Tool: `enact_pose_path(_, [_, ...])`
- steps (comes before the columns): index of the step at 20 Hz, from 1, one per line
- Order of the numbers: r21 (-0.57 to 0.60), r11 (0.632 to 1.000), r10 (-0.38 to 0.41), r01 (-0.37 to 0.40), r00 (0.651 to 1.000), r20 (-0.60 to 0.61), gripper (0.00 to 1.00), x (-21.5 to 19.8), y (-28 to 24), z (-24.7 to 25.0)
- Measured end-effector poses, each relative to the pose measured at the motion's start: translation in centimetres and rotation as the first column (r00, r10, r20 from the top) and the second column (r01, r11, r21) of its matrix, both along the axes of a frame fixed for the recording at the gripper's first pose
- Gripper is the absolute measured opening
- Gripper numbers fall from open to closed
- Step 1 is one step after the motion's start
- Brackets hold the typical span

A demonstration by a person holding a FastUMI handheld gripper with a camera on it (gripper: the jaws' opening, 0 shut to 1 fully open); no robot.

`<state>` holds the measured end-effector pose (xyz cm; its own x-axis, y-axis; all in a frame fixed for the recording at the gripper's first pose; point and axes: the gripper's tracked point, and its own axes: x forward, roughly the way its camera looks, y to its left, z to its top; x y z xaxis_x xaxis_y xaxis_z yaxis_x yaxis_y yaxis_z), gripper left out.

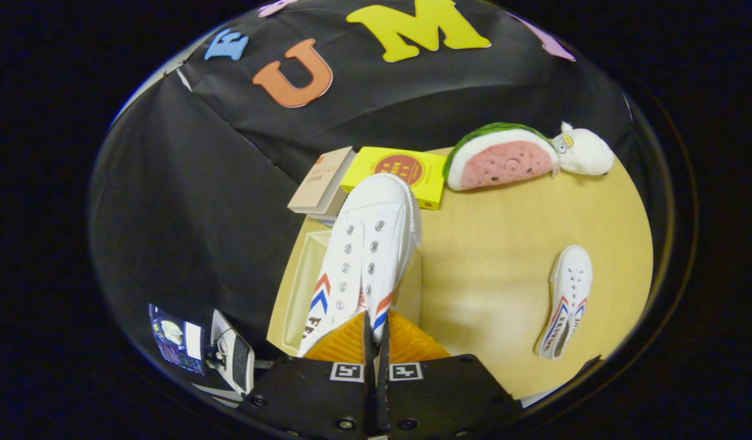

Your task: Open the storage box then place both shoes into the box .Put the left shoe in first, then the right shoe, with the right side of both shoes facing outward in a uniform manner.

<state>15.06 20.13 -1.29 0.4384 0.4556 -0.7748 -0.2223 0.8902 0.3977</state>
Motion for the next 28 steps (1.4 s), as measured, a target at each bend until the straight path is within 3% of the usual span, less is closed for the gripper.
enact_pose_path(5, [-0.021,0.999,0.033,-0.033,0.999,-0.031,0.00,0.1,6.9,-2.9])
enact_pose_path(9, [-0.029,1.000,0.004,-0.004,1.000,-0.026,0.00,0.8,9.6,-5.5])
enact_pose_path(16, [-0.123,0.992,-0.025,0.024,1.000,-0.004,0.00,-0.2,11.9,-11.4])
enact_pose_path(21, [-0.170,0.985,-0.020,0.008,0.997,-0.072,0.00,0.4,13.2,-14.4])
enact_pose_path(25, [-0.172,0.985,-0.021,0.005,0.995,-0.095,0.01,1.3,14.2,-15.3])
enact_pose_path(28, [-0.088,0.996,0.008,-0.017,0.995,-0.096,0.10,1.1,15.2,-14.3])
